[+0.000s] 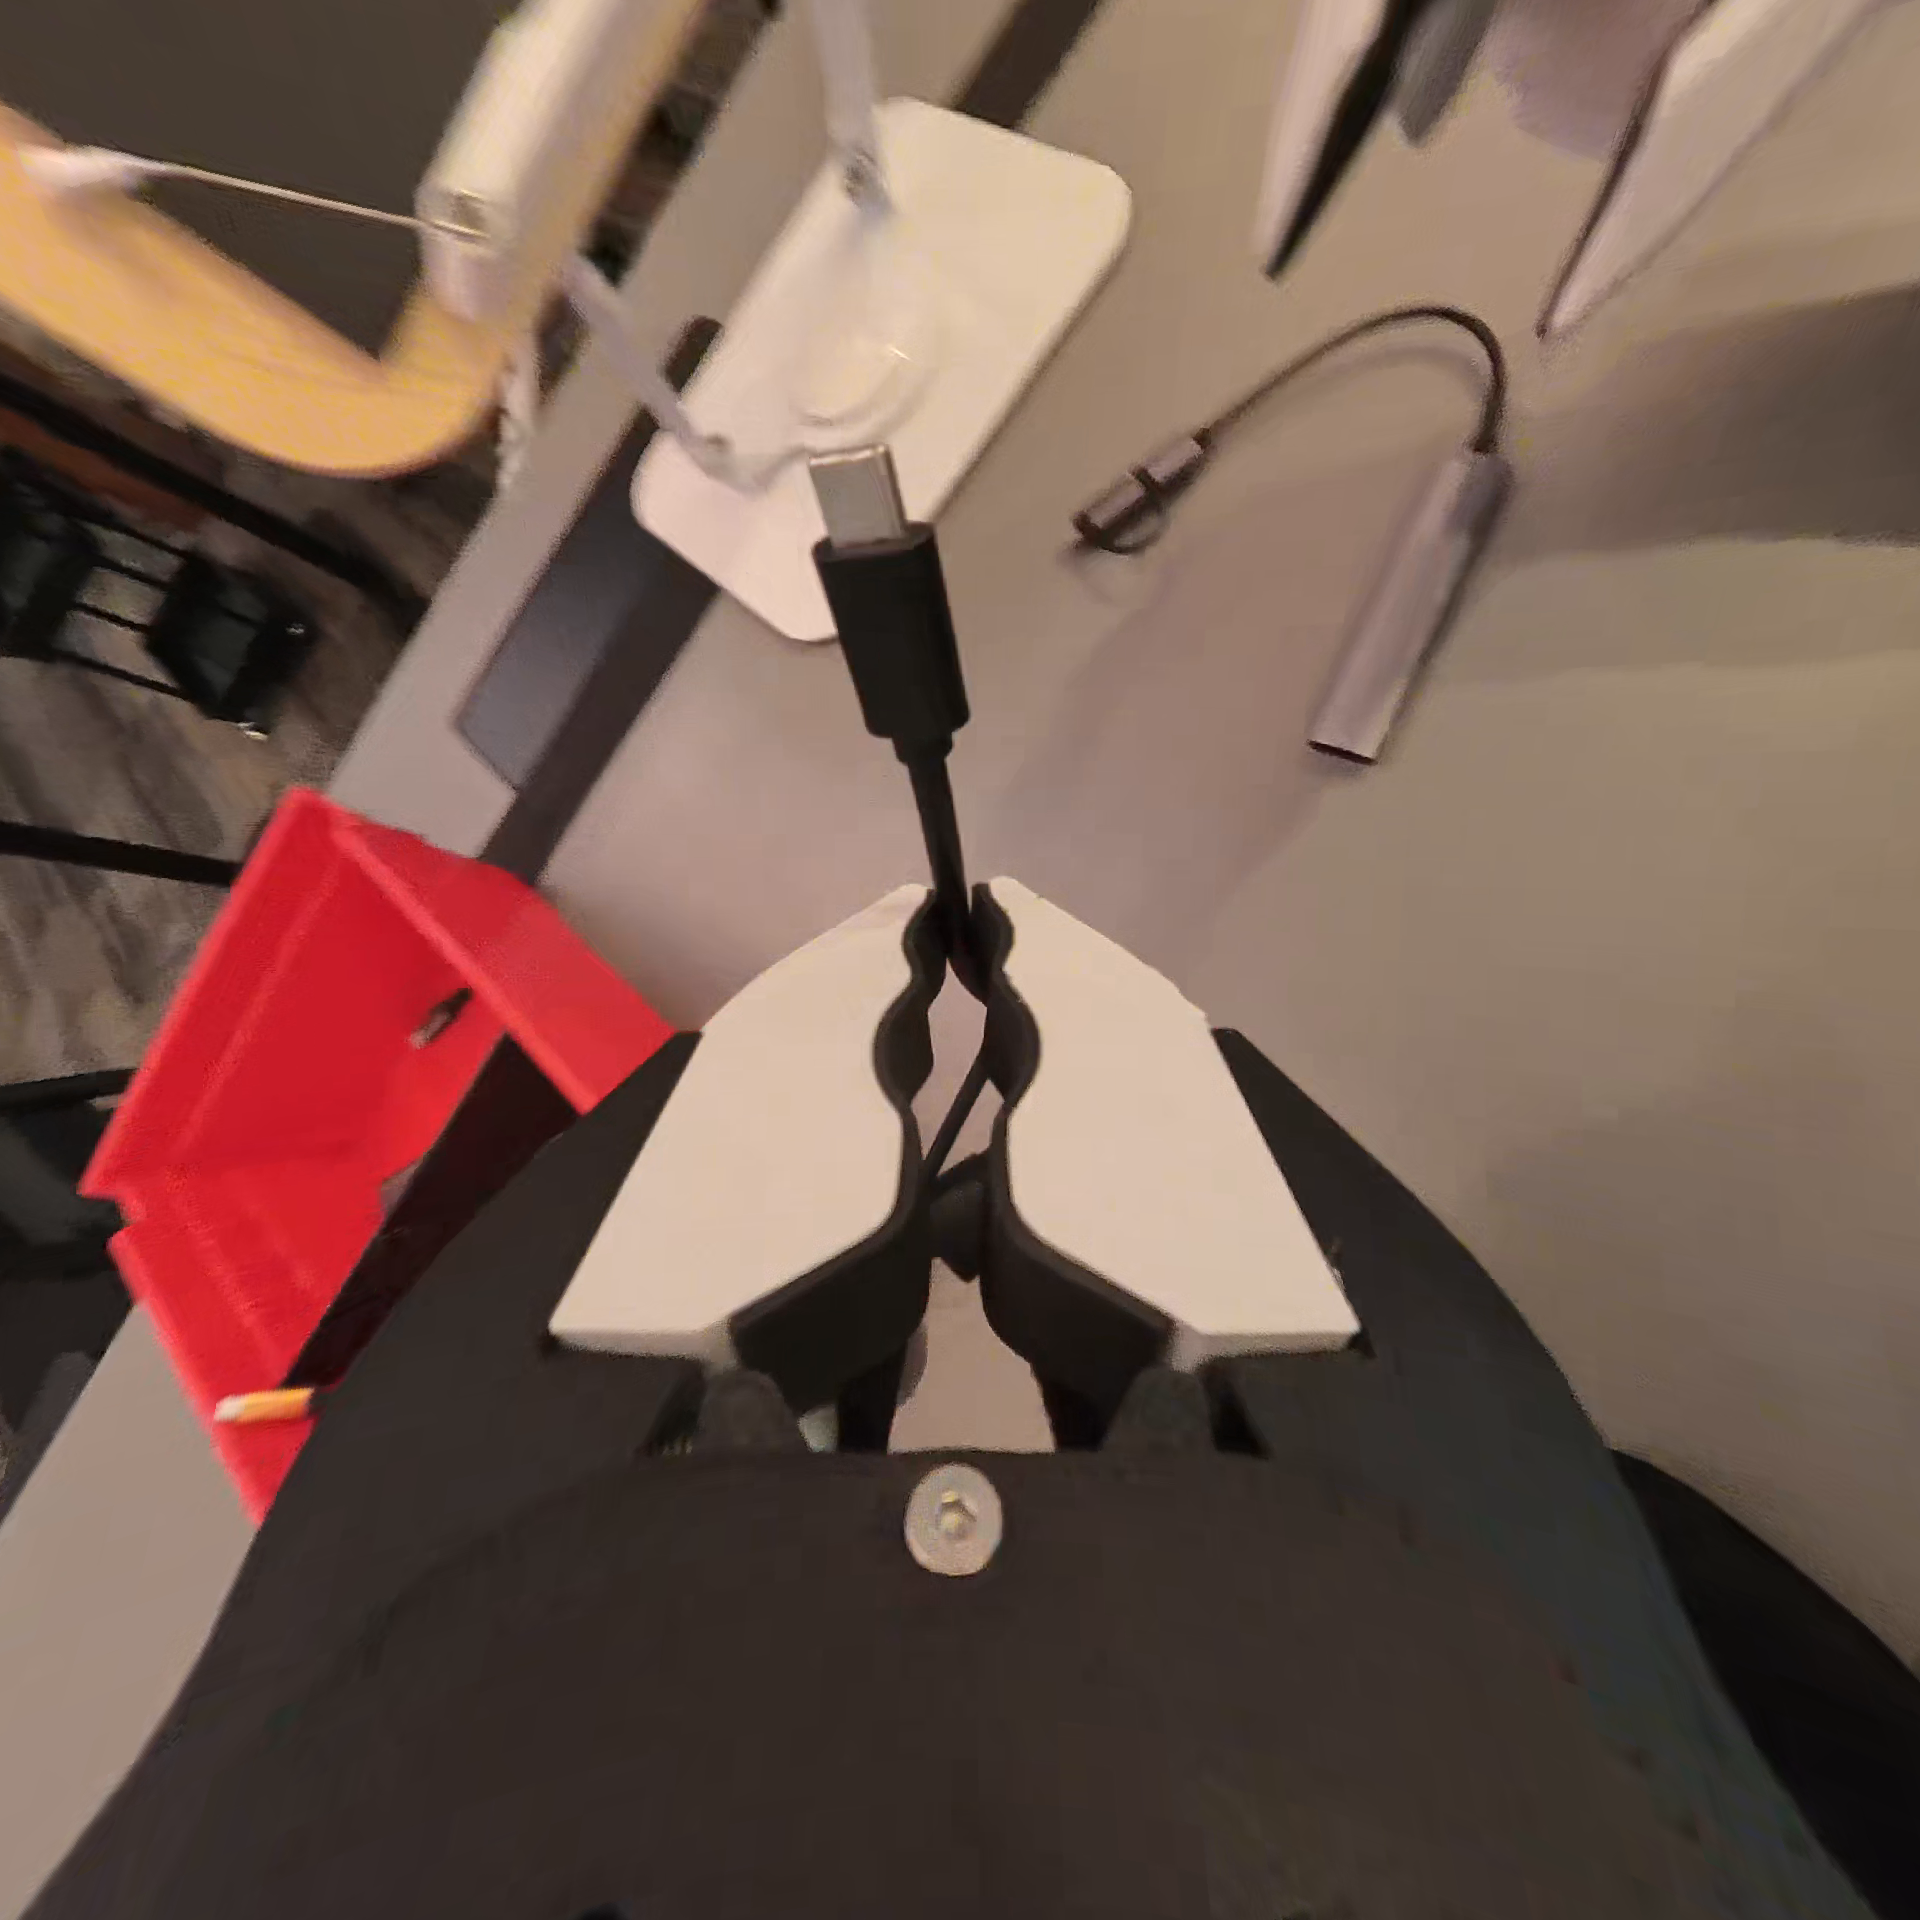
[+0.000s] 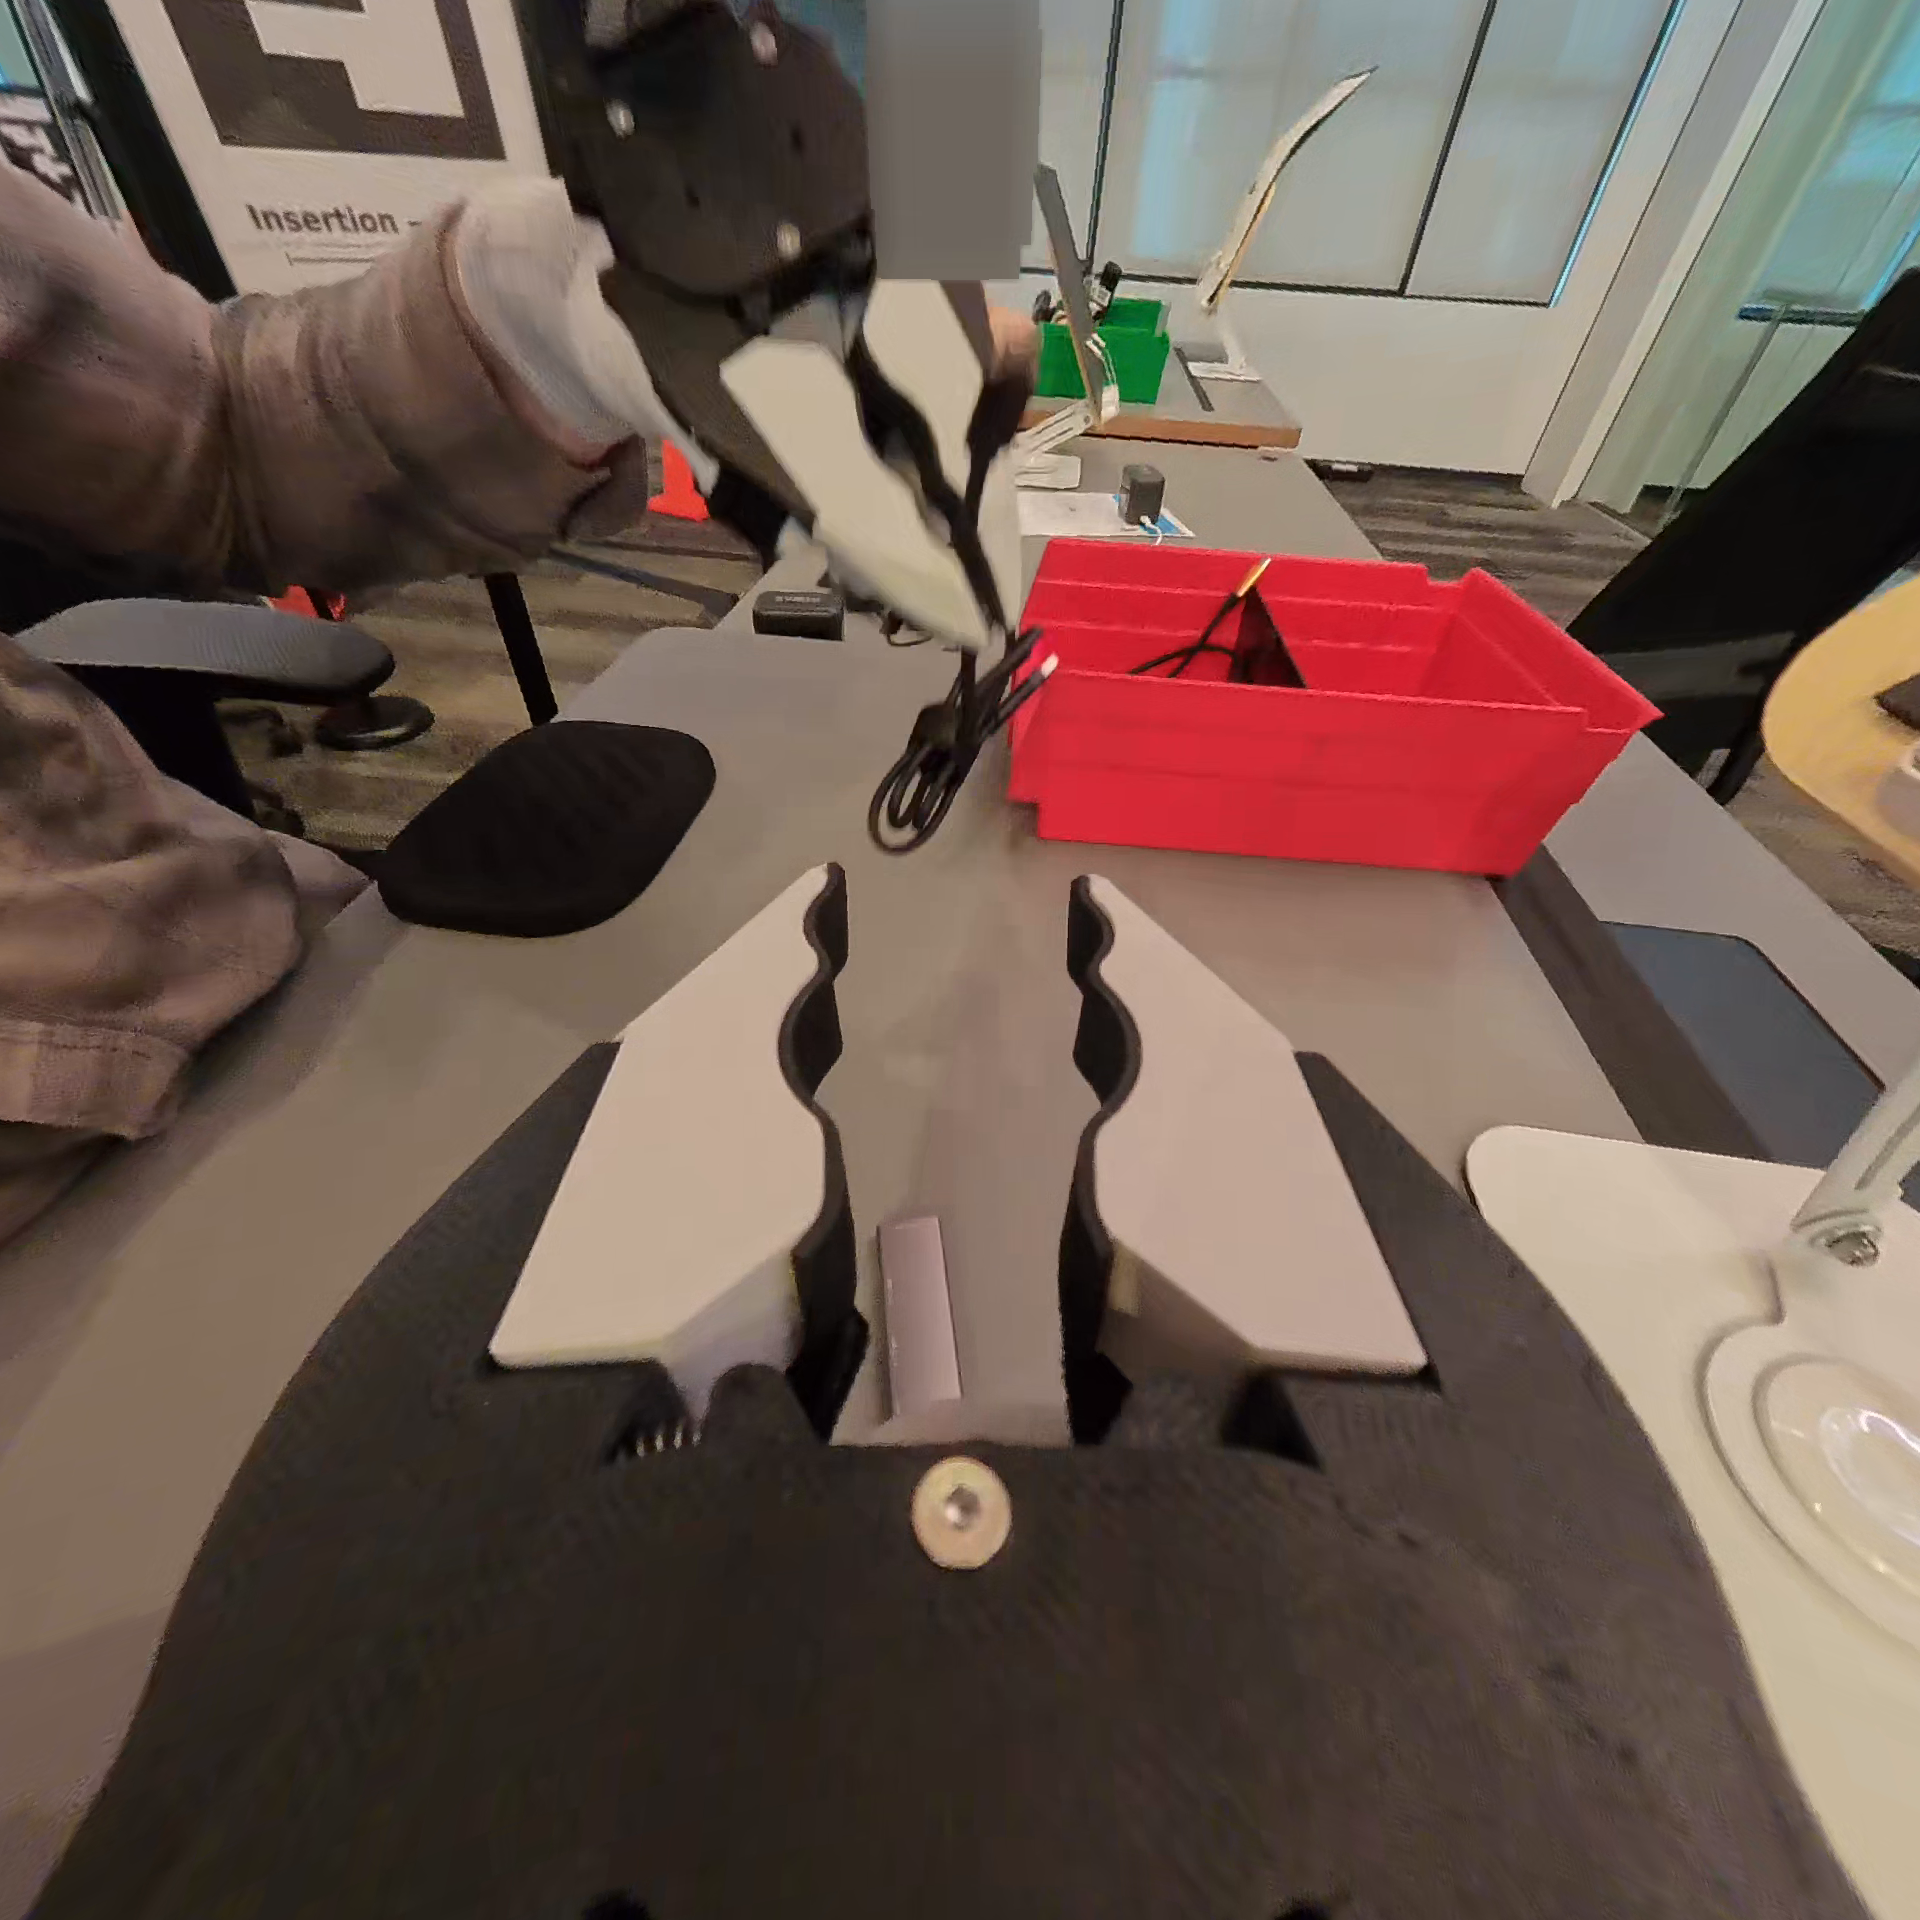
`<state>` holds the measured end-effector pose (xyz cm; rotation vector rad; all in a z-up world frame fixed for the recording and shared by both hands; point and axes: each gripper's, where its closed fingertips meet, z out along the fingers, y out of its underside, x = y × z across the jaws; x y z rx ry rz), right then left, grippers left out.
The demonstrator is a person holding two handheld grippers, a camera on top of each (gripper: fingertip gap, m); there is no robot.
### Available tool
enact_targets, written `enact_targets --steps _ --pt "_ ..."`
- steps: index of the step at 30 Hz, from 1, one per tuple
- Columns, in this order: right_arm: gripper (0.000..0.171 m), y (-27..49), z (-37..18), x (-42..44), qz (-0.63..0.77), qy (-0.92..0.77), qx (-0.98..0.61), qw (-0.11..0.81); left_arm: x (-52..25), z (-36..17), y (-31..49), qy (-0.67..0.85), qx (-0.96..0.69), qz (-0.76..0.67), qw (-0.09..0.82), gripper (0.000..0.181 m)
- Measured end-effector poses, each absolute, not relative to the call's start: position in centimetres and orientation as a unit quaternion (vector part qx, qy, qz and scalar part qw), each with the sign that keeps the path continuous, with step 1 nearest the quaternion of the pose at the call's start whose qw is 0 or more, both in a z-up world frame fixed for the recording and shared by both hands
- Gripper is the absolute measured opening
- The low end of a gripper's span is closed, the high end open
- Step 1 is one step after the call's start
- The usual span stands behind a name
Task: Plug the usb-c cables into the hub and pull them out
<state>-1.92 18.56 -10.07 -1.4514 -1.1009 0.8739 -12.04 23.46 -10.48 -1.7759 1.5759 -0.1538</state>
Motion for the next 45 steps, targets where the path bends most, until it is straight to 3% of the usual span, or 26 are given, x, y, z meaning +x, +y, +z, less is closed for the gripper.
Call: enact_targets --steps 6,12,21,26,34,36,39,40,42,44,45 --pt "0.039 17.6 -11.8 -3.9 0.342 -0.508 -0.608 0.505 -10.4 -17.8 19.7 0.713 -0.657 -0.029 0.243 0.005" --pt "0.04 16.3 -15.5 -6.0 0.316 -0.569 -0.618 0.441 -9.8 -21.4 18.4 0.767 -0.619 -0.012 0.169 0.005" --pt "0.027 16.8 -17.5 -6.6 0.328 -0.552 -0.656 0.396 -8.8 -22.5 19.0 0.773 -0.613 -0.001 0.163 0.005" --pt "0.011 17.4 -17.6 -6.4 0.333 -0.536 -0.667 0.395 -8.7 -22.6 19.2 0.77 -0.614 0.01 0.173 0.005" --pt "0.01 18.3 -16.8 -6.0 0.338 -0.517 -0.665 0.421 -8.2 -21.7 20.1 0.749 -0.626 -0.001 0.215 0.005" --pt "0.01 18.7 -16.2 -5.8 0.347 -0.503 -0.66 0.436 -7.8 -20.9 20.6 0.725 -0.644 -0.024 0.242 0.012" --pt "0.01 19.5 -15.4 -5.2 0.359 -0.479 -0.658 0.457 -7.7 -18.3 21.8 0.66 -0.682 -0.075 0.305 0.046" --pt "0.01 19.6 -15.1 -5.1 0.366 -0.47 -0.656 0.463 -7.8 -17.0 21.9 0.632 -0.695 -0.107 0.327 0.049" --pt "0.01 20.2 -14.4 -4.7 0.373 -0.45 -0.653 0.482 -8.5 -14.9 20.4 0.586 -0.712 -0.204 0.328 0.043" --pt "0.01 20.6 -13.6 -4.4 0.389 -0.43 -0.646 0.496 -9.1 -13.4 17.3 0.55 -0.709 -0.324 0.3 0.024" --pt "0.01 20.8 -13.3 -4.3 0.395 -0.421 -0.644 0.503 -9.1 -13.4 16.1 0.524 -0.712 -0.373 0.282 0.027"
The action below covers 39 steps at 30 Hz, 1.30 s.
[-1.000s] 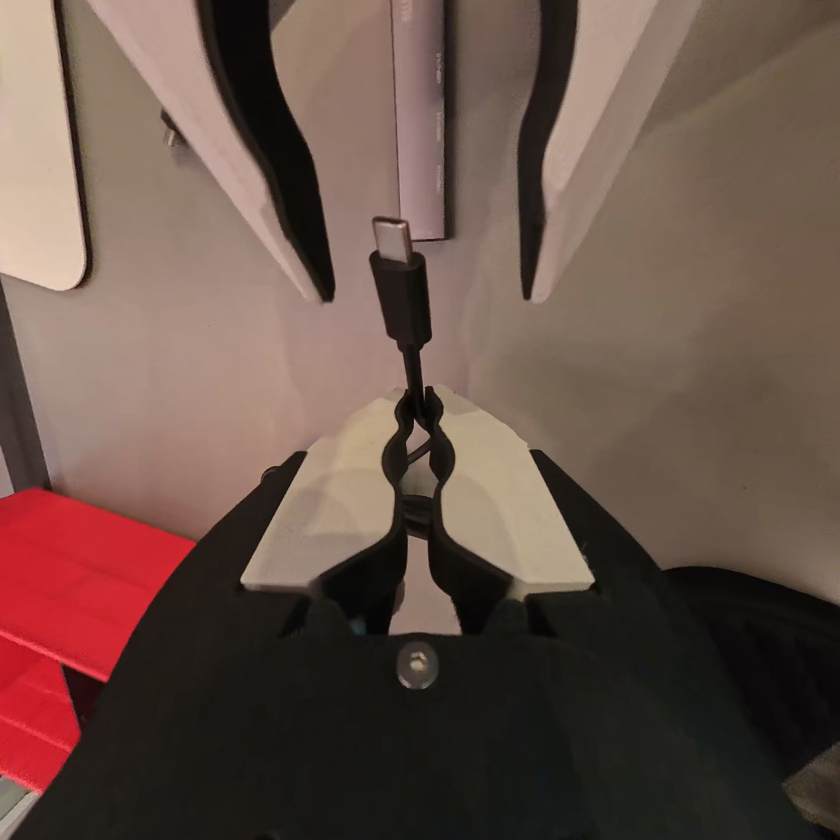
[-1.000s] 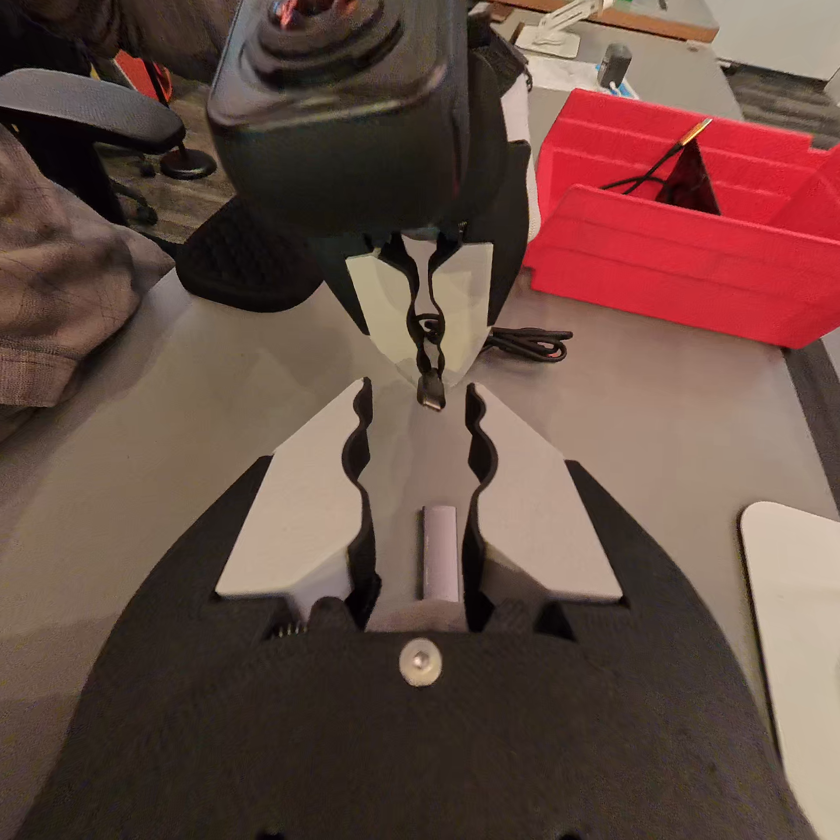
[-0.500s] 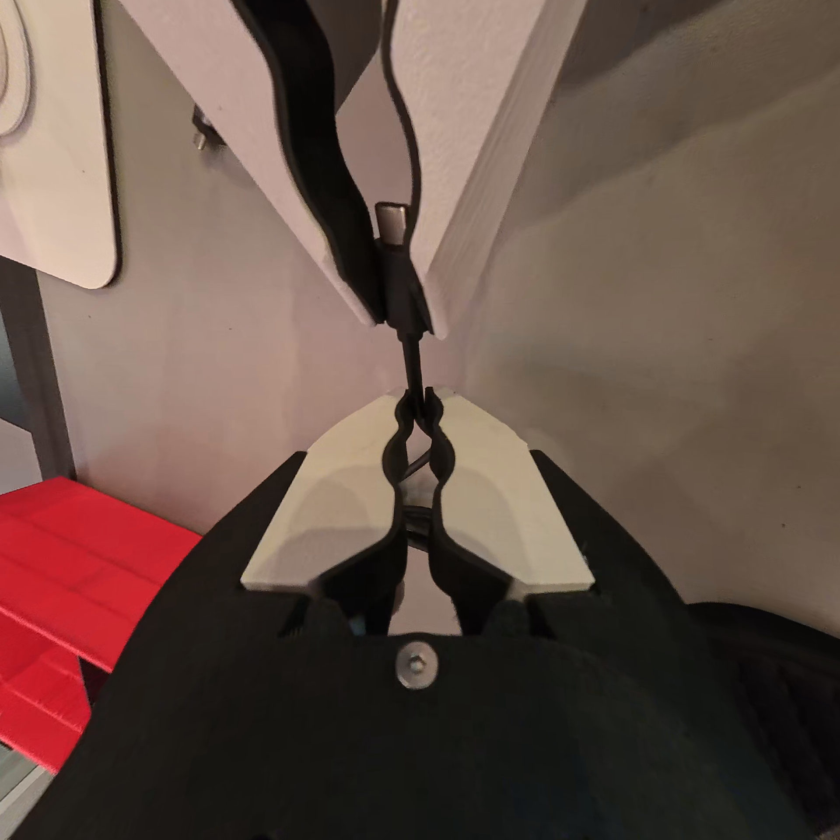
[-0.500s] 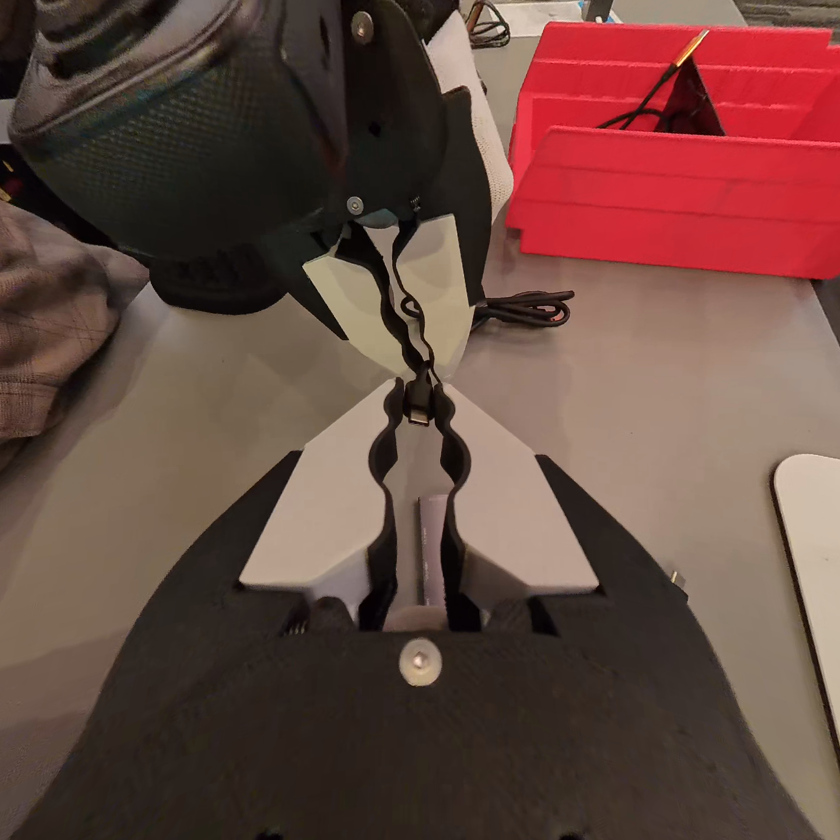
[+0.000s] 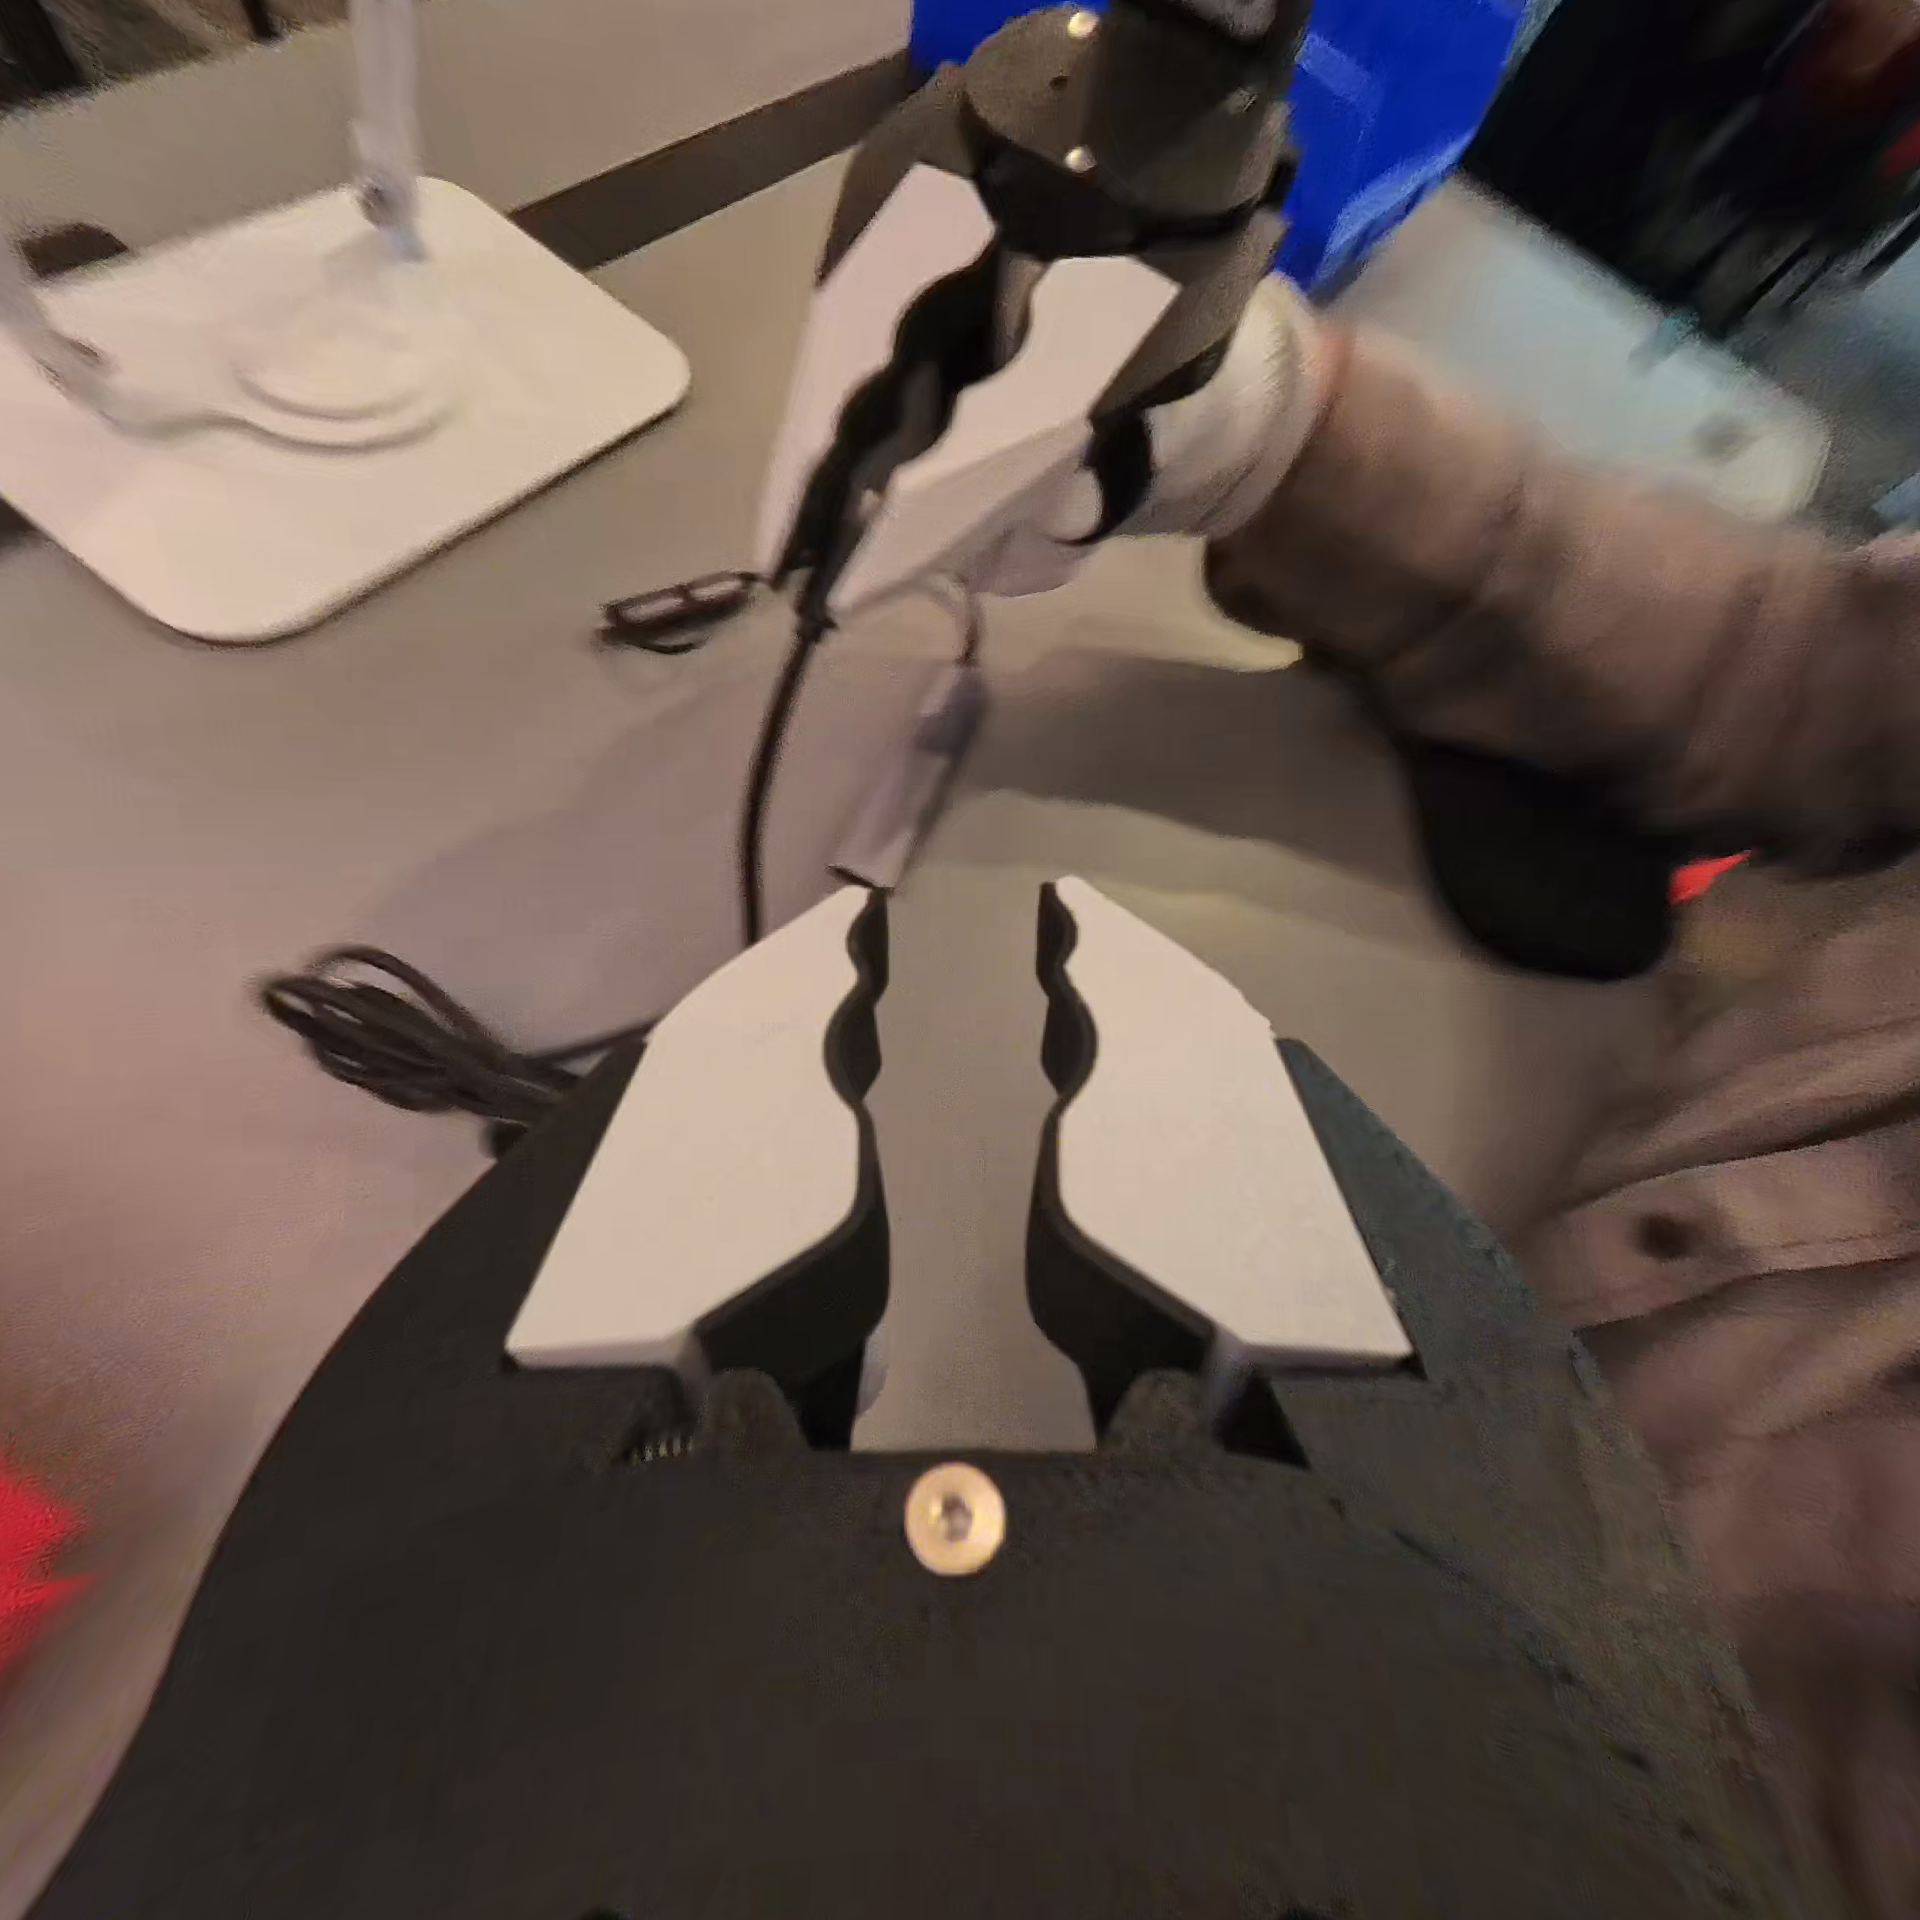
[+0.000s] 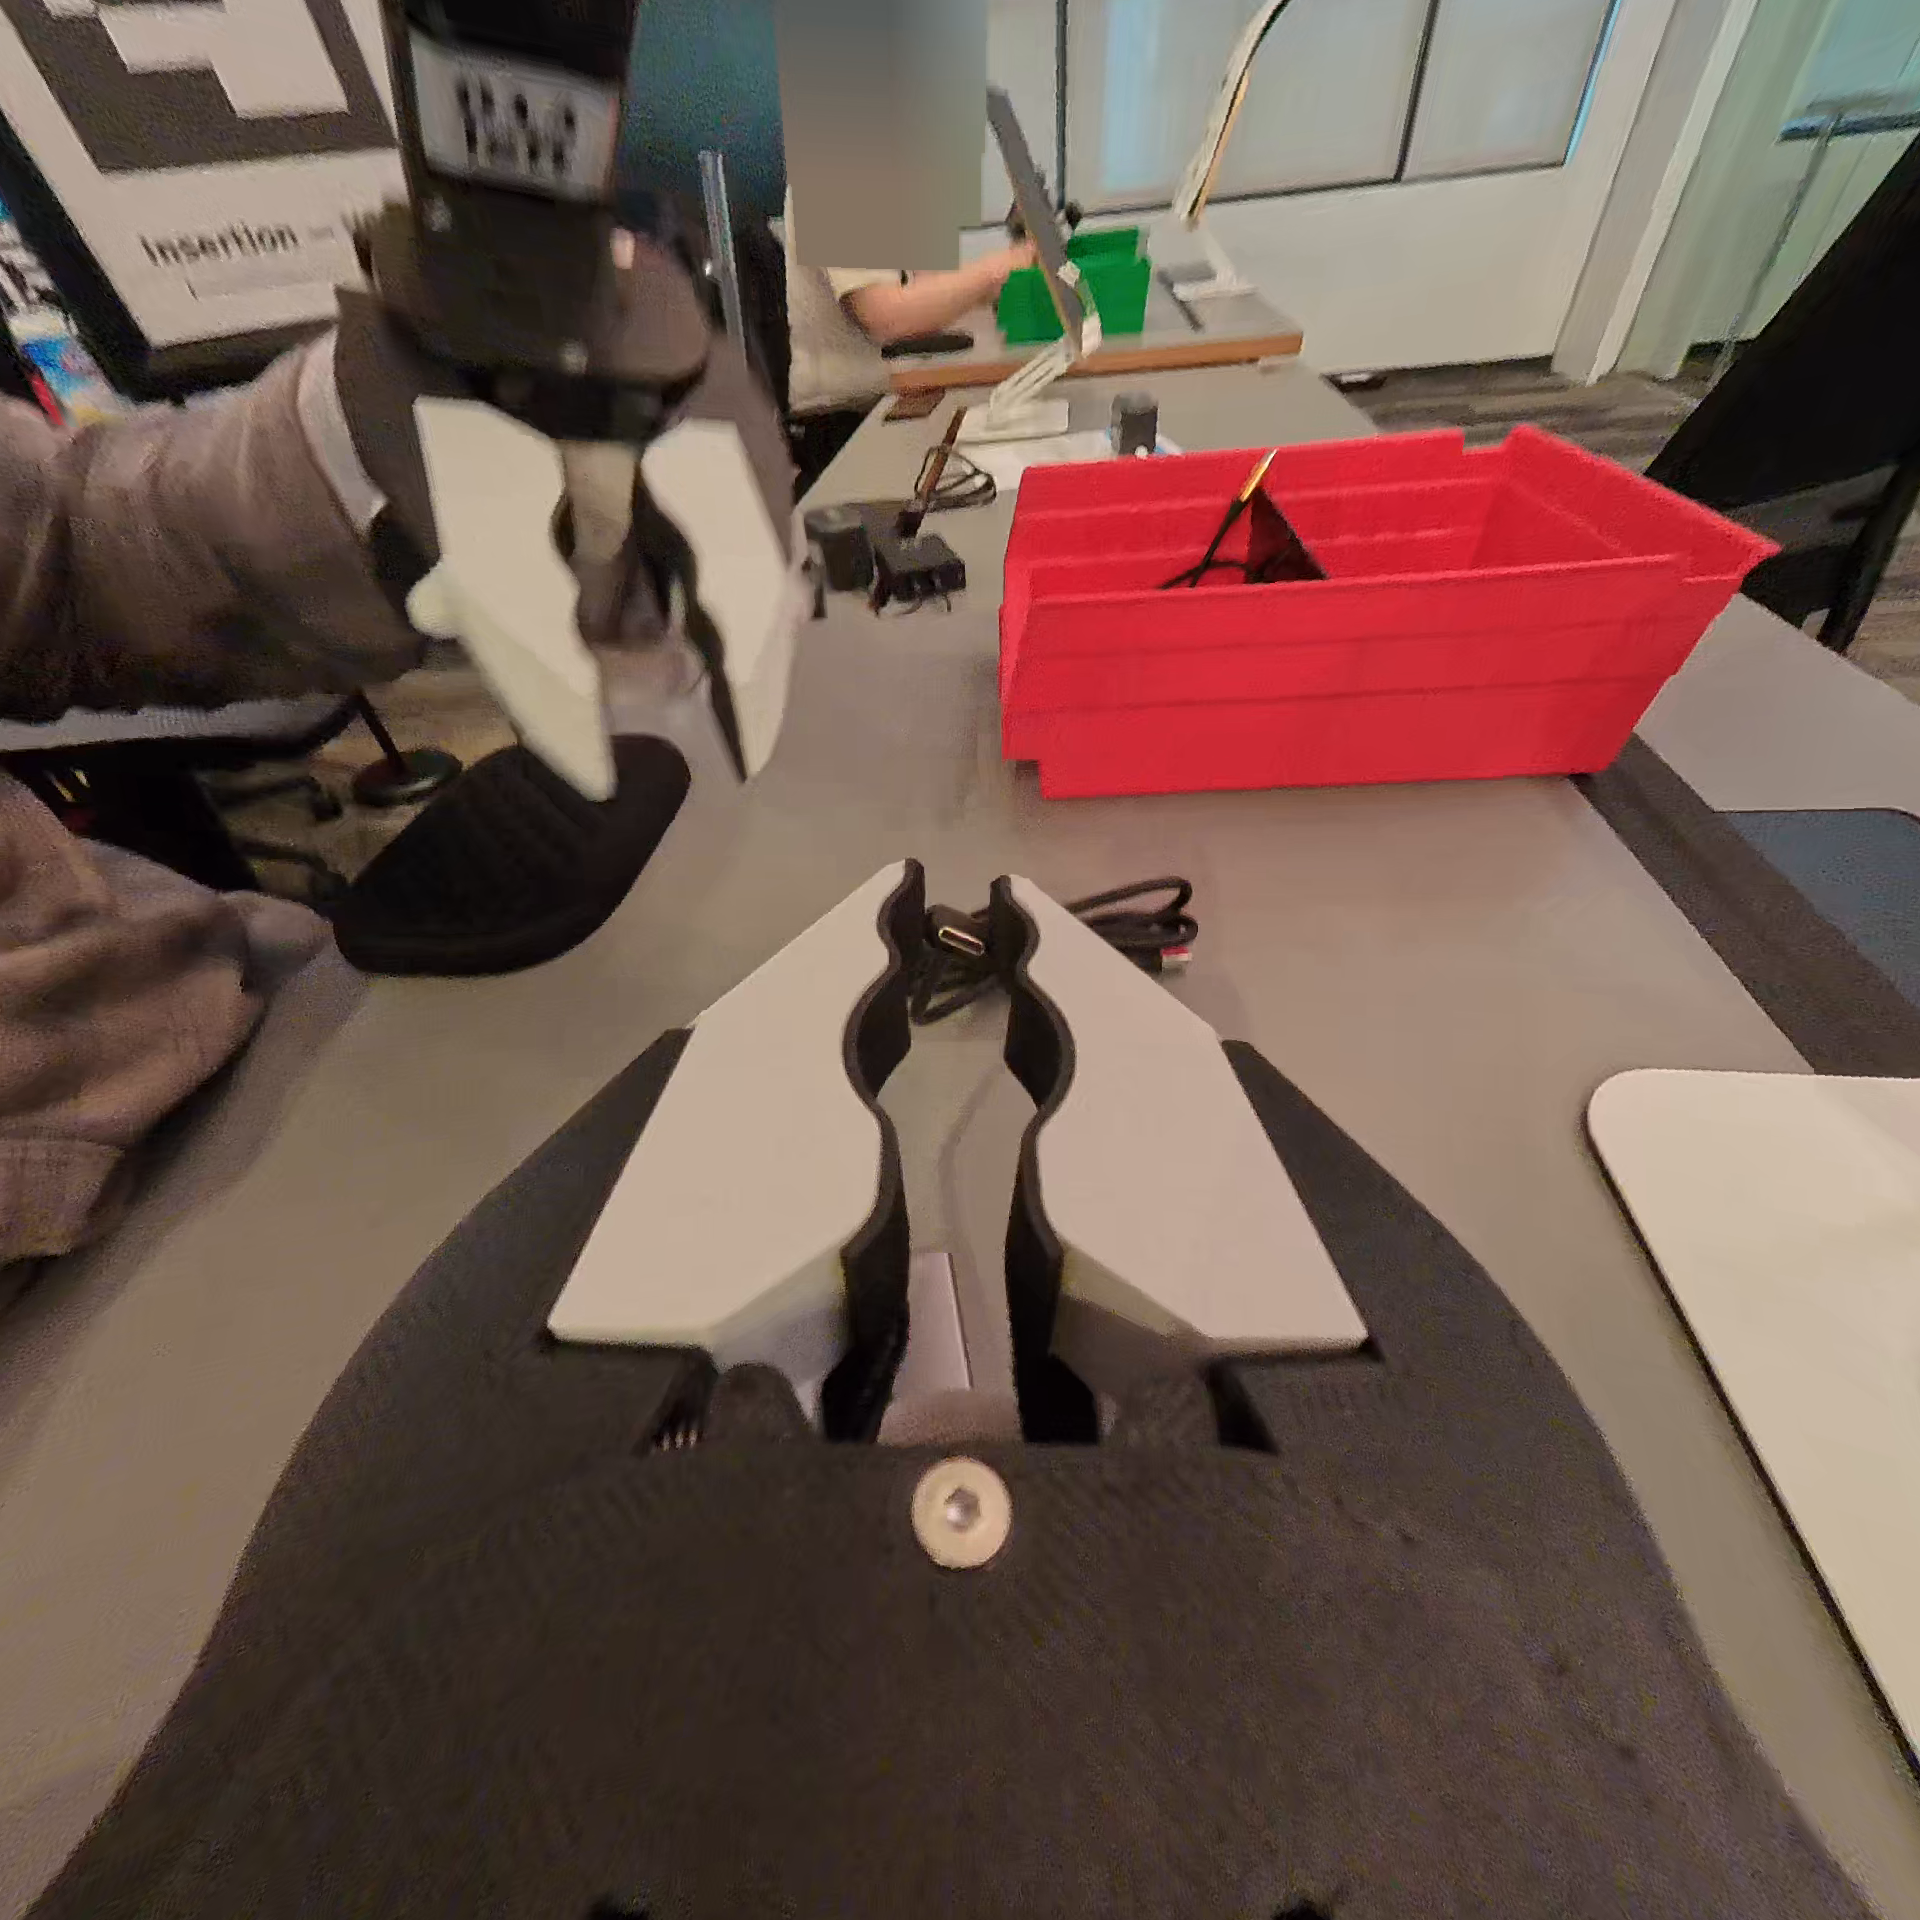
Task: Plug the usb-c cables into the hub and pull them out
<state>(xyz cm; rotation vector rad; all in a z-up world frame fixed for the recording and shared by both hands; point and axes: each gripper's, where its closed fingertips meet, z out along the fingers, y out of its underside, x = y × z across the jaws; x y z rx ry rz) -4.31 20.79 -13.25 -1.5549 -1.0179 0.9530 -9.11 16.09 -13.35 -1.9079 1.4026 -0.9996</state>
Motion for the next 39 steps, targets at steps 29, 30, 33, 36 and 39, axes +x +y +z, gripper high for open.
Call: enact_targets --steps 29,30,33,36,39 --pt "0.002 19.4 -6.3 -4.5 0.549 -0.325 -0.563 0.526 -4.6 -6.6 20.2 0.069 -0.468 -0.727 0.498 0.046" --pt "0.002 19.3 -6.2 -4.5 0.555 -0.325 -0.56 0.522 -4.5 -6.4 20.2 0.083 -0.469 -0.72 0.505 0.041" --pt "0.001 19.0 -6.5 -4.6 0.565 -0.328 -0.558 0.512 -4.2 -6.1 19.9 0.117 -0.472 -0.703 0.519 0.023" --pt "0.0 19.0 -6.7 -4.6 0.567 -0.331 -0.559 0.507 -4.1 -6.4 19.8 0.145 -0.486 -0.681 0.528 0.007" --pt "0.0 19.0 -6.6 -4.5 0.568 -0.329 -0.557 0.509 -4.0 -6.4 19.3 0.173 -0.495 -0.657 0.542 0.003"
